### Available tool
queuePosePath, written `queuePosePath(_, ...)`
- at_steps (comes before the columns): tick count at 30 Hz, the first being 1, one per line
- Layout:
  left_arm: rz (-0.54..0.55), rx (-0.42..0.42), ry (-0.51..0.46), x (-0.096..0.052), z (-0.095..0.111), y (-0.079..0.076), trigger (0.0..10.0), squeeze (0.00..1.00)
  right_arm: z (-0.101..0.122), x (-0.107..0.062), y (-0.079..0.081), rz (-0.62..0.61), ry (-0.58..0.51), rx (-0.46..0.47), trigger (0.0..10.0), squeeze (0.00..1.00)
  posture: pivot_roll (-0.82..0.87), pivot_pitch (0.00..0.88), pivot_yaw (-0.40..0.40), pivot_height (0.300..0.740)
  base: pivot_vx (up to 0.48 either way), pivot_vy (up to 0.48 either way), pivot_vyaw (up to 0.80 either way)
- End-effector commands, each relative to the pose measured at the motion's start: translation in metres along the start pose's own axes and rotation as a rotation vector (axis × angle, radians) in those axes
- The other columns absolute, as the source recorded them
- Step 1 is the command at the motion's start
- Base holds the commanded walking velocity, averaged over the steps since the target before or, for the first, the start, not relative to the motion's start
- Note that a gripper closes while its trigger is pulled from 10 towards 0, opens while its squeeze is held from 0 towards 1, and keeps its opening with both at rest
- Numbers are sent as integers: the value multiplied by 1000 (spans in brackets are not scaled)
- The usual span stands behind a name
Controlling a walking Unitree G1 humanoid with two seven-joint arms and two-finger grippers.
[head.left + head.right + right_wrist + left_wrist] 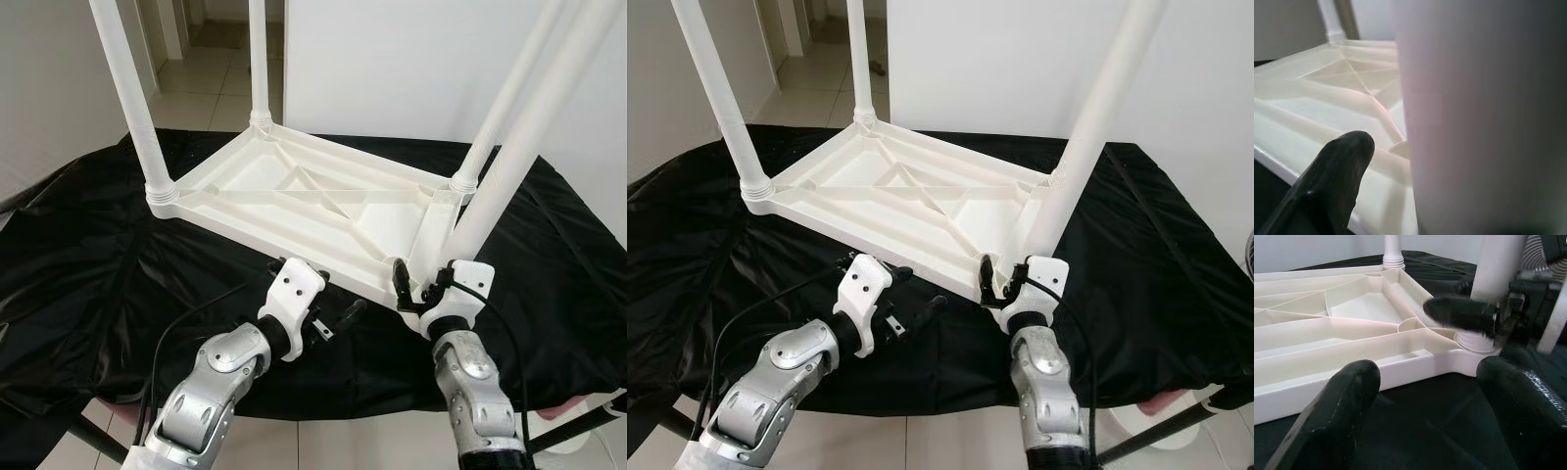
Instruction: Building children table
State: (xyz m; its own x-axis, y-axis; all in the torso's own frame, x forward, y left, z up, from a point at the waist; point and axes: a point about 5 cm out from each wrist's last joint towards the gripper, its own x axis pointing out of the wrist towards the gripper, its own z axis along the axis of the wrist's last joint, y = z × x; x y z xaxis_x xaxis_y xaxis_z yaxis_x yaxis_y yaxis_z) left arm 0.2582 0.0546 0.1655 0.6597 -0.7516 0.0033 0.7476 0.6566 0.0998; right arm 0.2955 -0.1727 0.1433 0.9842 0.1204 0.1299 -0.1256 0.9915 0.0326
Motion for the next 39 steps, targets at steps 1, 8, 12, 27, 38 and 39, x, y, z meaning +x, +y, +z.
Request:
queuePosePath(1, -7, -6, 5, -1, -1, 0, 10000, 0, 7, 4, 1, 87, -32, 6, 10000, 0, 17, 2, -35, 740, 0, 0, 0)
queuePosePath(8, -10, 1, -4, -3, 0, -1, 10000, 0, 14, -1, -5, 363, -18, -50, 10000, 0, 30, 0, -39, 740, 0, 0, 0)
queuePosePath(12, -23, 3, -2, -4, 0, -2, 10000, 0, 13, -2, -7, 429, 1, -72, 10000, 0, 30, 0, -39, 740, 0, 0, 0)
queuePosePath(27, -35, 36, -15, -5, 2, 2, 10000, 0, -10, -3, -18, 438, 123, -106, 0, 0, 32, 0, -58, 740, 0, 0, 0)
queuePosePath(38, -18, 23, -9, -5, 0, 3, 10000, 0, -22, -3, 10, 260, 102, -33, 0, 0, 27, 7, -49, 740, 0, 0, 0)
queuePosePath(39, -15, 20, -10, -3, 0, 3, 10000, 0, -26, -3, 16, 172, 111, -1, 0, 0, 24, 6, -45, 740, 0, 0, 0)
